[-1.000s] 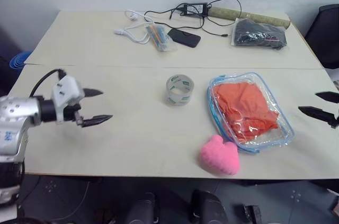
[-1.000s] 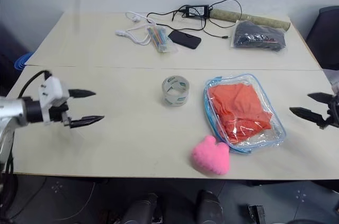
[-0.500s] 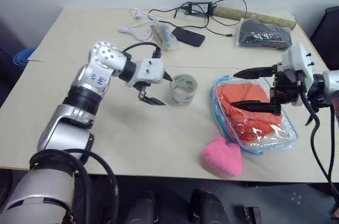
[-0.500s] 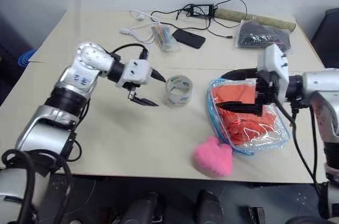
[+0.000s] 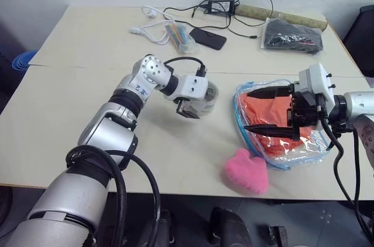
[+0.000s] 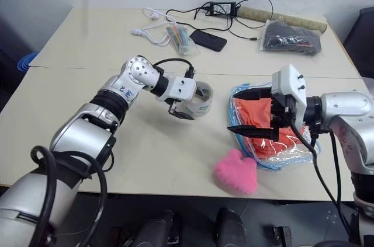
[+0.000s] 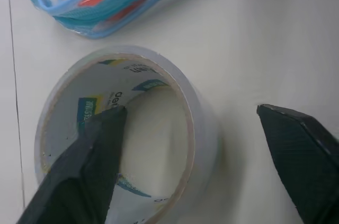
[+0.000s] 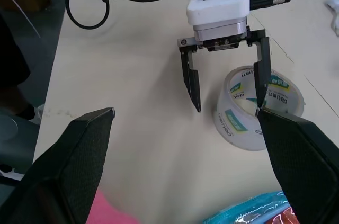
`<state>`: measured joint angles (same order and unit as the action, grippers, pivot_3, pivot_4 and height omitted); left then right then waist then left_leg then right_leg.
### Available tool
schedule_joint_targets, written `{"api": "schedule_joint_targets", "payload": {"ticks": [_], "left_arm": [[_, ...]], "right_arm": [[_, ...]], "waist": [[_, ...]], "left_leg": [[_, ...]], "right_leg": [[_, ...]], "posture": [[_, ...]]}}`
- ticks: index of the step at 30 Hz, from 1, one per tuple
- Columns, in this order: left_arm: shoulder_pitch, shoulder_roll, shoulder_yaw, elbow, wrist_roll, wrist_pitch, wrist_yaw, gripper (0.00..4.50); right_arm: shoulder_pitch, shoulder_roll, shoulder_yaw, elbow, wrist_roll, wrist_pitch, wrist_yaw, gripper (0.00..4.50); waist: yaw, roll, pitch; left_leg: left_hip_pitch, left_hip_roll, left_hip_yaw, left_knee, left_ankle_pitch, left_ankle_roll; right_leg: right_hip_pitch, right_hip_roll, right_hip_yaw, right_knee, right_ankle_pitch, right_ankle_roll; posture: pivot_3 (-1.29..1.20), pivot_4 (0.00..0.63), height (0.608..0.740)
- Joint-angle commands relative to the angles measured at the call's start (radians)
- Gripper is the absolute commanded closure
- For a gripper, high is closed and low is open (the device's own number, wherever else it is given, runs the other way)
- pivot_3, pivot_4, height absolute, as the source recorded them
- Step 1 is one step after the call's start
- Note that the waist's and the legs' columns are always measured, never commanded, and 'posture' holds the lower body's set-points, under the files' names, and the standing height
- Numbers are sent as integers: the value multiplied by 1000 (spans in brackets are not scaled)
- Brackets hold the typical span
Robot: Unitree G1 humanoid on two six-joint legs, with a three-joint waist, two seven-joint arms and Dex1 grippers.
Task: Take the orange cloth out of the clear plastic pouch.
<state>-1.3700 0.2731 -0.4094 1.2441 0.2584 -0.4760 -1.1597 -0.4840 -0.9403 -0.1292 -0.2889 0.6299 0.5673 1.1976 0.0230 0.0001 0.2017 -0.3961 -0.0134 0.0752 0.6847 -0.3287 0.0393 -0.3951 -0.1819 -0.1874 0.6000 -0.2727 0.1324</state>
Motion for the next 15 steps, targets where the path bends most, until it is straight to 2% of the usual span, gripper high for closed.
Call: {"api": "schedule_joint_targets", "payload": {"ticks": [1,10,15], "left_arm": [[-26,3,11,10,17,-13,-22,1455],[0,48,63,-12,-9,2,-144,4244],[52,159,112,-121,-28,32,-140,4298]], "right_arm": [[5,-4,-53,-48,29,-6,-17,0],[3,11,-23,-30,9,-30,-32,0],[-34,42,29,1,-18,-54,-26,0]], "waist": [[1,0,0],[0,0,0],[-11,0,0]], "left_leg": [[0,0,0,0,0,0],[0,0,0,1,0,0],[0,0,-1,0,0,0]], "right_leg": [[0,0,0,0,0,0],[0,0,0,0,0,0],[0,0,1,1,0,0]], "posture": [[0,150,740],[0,150,740],[0,150,740]]}}
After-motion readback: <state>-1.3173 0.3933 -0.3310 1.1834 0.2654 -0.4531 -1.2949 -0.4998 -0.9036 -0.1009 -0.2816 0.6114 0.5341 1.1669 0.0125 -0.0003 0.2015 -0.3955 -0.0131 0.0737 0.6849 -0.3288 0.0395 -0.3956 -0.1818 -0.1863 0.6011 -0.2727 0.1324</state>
